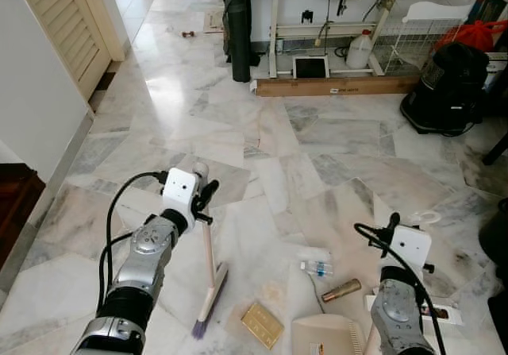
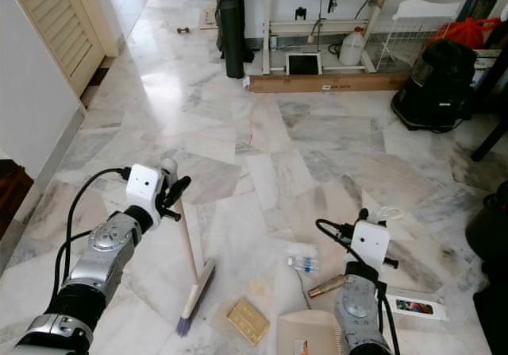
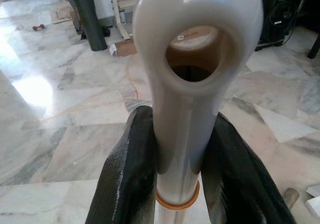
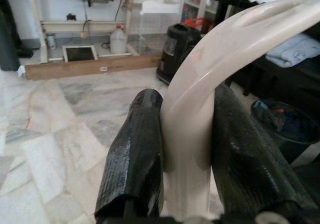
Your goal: Sweep floor
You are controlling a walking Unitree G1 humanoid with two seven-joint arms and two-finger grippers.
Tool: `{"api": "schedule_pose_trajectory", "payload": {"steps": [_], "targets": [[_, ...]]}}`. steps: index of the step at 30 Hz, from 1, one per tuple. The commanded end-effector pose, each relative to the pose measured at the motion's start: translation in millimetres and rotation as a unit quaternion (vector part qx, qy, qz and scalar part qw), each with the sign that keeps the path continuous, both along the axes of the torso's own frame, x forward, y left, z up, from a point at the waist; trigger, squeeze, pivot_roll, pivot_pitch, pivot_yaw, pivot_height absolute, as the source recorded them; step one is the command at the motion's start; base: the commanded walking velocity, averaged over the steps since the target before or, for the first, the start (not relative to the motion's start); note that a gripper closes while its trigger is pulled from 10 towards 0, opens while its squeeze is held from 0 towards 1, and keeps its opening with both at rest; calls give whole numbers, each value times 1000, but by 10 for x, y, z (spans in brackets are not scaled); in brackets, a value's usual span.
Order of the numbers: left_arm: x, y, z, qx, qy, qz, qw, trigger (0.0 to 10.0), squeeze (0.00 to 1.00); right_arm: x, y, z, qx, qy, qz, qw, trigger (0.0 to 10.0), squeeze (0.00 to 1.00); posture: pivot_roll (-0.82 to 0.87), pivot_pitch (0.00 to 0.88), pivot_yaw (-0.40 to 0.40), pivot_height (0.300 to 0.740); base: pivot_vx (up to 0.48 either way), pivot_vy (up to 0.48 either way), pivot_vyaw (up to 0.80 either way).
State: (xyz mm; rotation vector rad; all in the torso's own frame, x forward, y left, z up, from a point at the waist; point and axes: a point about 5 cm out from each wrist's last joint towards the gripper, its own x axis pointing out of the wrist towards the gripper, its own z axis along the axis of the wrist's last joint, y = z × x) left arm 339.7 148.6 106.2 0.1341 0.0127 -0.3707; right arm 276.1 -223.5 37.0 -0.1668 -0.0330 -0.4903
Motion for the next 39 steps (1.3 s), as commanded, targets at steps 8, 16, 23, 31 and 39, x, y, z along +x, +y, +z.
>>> {"api": "schedule_pose_trajectory", "payload": {"steps": [8,16,23,31,39], "targets": [[-10,39,43,1,-9,4,1000,10000,0,166,-8,243,-29,-49,3,998,10000,0,135,99,36,740,0,0,0],[-19,48,58,0,-13,5,1000,10000,0,255,11,327,-45,-56,14,997,10000,0,146,104,35,740,0,0,0],[-70,71,77,5,-18,-1,1000,10000,0,234,78,241,-43,-36,24,998,10000,0,179,141,45,740,0,0,0],[-169,149,101,10,-22,1,1000,10000,0,146,203,88,-32,-13,35,999,10000,0,214,185,57,740,0,0,0],[-288,179,88,13,-16,-1,1000,10000,0,58,247,-20,-28,5,36,999,10000,0,230,228,65,740,0,0,0]]}}
